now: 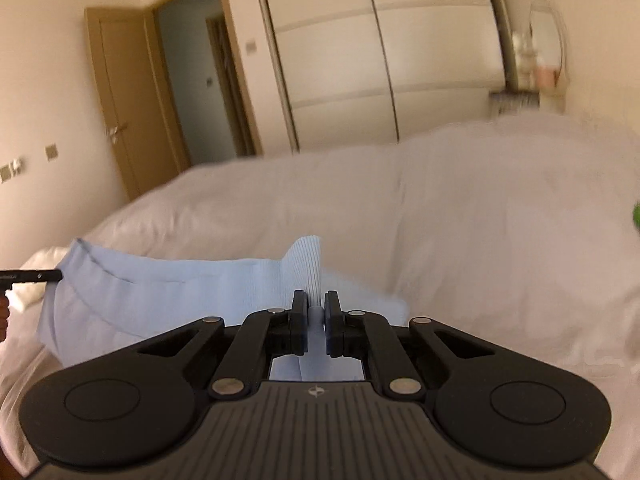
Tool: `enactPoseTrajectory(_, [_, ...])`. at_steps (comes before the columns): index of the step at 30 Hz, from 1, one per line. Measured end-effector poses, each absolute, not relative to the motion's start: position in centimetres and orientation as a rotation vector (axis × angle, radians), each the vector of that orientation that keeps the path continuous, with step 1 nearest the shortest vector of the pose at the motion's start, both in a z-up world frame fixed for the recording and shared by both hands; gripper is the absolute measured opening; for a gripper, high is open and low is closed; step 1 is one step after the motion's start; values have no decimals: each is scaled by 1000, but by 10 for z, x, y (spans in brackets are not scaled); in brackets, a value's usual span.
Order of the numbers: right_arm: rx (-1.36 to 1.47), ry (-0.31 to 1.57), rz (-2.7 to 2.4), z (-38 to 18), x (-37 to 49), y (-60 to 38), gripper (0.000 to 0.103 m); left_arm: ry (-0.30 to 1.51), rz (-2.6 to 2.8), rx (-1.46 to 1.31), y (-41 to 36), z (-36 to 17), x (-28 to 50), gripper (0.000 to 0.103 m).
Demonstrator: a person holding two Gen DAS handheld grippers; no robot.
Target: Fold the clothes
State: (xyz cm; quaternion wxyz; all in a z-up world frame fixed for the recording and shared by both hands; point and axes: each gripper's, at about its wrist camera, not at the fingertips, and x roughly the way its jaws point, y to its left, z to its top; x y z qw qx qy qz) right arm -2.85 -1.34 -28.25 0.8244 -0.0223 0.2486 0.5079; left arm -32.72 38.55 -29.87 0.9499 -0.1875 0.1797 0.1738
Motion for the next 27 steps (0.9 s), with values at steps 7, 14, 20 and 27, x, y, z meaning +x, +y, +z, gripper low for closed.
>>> enactPoseTrajectory(7, [-63,537,979,-290,40,64,6,335,539,-381,448,-304,-285,0])
enactPoseTrajectory(14, [-155,835,774,-370,105,136,22,513,524,-667,485,-364,-267,14])
enactPoseTrajectory(20, [264,954,832,-398,121,87,47,586,412,-708,490,-378,-228,42])
enactPoseTrajectory(27, [236,993,822,-402,122,63,56,694,378,-651,491,-403,-173,38])
